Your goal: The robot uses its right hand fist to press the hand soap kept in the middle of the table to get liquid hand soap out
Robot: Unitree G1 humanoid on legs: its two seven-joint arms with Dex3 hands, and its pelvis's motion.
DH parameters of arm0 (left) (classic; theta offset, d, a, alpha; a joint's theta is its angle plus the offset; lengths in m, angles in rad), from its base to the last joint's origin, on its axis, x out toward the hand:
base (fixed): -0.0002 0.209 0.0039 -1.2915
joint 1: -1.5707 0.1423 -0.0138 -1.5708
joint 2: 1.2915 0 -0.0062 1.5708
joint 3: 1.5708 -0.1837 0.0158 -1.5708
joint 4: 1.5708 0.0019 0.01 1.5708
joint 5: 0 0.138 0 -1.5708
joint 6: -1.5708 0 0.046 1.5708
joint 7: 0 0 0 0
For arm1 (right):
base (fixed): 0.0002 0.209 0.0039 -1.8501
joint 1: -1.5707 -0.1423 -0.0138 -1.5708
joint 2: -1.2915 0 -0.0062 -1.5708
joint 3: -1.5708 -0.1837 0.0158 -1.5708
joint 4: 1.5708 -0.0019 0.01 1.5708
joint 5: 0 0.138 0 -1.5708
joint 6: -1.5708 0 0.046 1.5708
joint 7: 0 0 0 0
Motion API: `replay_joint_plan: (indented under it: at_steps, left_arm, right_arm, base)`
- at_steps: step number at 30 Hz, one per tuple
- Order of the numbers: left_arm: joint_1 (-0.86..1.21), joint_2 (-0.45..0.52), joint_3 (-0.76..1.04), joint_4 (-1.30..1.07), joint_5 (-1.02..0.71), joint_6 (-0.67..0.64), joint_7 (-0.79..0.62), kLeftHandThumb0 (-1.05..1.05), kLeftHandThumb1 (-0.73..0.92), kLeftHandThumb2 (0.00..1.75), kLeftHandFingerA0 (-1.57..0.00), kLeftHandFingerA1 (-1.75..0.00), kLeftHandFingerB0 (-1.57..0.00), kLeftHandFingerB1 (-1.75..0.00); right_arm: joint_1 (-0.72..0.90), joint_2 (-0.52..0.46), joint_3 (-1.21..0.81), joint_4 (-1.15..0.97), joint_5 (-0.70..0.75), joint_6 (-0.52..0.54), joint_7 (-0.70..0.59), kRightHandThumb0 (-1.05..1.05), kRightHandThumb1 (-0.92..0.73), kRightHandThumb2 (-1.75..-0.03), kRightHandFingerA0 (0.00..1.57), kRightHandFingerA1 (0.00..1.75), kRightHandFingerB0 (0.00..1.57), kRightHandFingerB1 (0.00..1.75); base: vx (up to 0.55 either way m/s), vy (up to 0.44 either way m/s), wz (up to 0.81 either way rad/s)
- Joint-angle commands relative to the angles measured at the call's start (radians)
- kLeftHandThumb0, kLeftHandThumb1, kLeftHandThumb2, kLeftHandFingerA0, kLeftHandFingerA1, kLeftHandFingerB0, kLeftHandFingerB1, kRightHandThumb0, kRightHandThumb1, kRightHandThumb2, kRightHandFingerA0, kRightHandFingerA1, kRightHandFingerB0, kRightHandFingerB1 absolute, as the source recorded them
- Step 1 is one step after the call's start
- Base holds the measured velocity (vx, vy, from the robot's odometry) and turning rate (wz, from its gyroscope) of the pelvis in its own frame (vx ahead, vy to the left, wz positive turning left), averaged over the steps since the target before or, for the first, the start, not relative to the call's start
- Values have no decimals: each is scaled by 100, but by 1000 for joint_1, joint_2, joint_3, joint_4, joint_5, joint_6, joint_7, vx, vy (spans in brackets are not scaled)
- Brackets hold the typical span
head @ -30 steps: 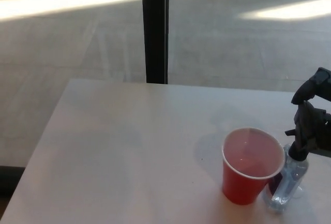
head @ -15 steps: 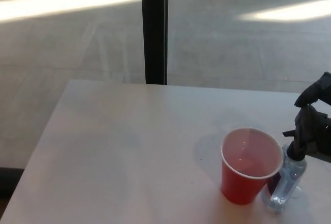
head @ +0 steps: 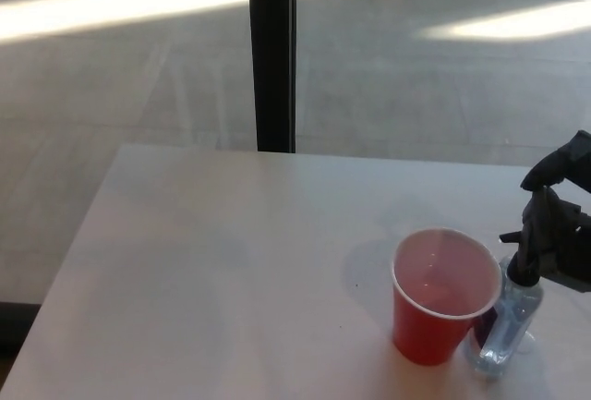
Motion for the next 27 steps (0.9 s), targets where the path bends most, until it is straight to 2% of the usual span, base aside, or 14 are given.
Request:
replay_joint_plan:
  at_steps: [1,6,8,11,12,18,19,20,23,25,27]
  left_arm:
    - [0,14,-14,11,12,-18,13,-31,43,97,-72,-90,-54,-78]
    - [-2,11,-5,-6,-3,-6,12,-29,42,100,-62,-84,-51,-77]
    - [-5,16,-6,-6,-1,-11,8,-29,43,100,-66,-87,-52,-77]
    - [-16,16,7,12,-15,-12,4,-28,43,100,-64,-86,-47,-74]
    - [-11,18,-4,4,-2,-13,7,-30,42,100,-71,-90,-51,-76]
    - [-12,16,2,-6,-6,-3,15,-30,41,99,-71,-91,-51,-77]
    - [-16,16,6,8,-9,-11,13,-30,41,99,-70,-90,-52,-78]
    - [-16,17,4,7,-6,-11,12,-29,41,99,-69,-89,-52,-78]
    - [-10,19,-3,-9,0,-1,10,-29,42,99,-68,-88,-53,-77]
    - [-13,18,-3,-2,1,-6,16,-29,42,99,-75,-94,-53,-78]
    - [-12,18,-5,-1,3,-9,16,-30,41,99,-69,-89,-53,-78]
  right_arm:
    - [68,-14,31,56,-51,75,0,-22,-61,-113,104,175,66,166]
    - [74,-36,36,63,-52,68,18,-22,-64,-108,104,175,66,166]
    - [74,-50,42,77,-61,60,27,-23,-63,-108,104,175,64,168]
    - [79,-63,48,75,-63,69,23,-23,-64,-106,103,175,64,169]
    - [81,-66,48,76,-60,66,27,-22,-64,-106,102,175,64,170]
    - [90,-78,61,89,-58,58,36,-22,-61,-110,100,175,64,171]
    - [93,-79,65,93,-61,58,34,-23,-60,-108,100,175,65,166]
    - [93,-76,67,94,-61,61,30,-25,-62,-110,101,175,75,154]
    - [95,-70,69,96,-57,59,24,-25,-63,-106,101,175,74,154]
    - [97,-61,67,99,-50,58,18,-26,-62,-109,102,175,75,154]
    - [98,-53,65,94,-47,76,-1,-26,-60,-110,103,175,77,153]
  base:
    - [0,0,0]
    - [0,0,0]
    - [0,0,0]
    - [0,0,0]
    - [0,0,0]
    - [0,0,0]
    - [0,0,0]
    - [0,0,0]
    - [0,0,0]
    - [0,0,0]
    - [0,0,0]
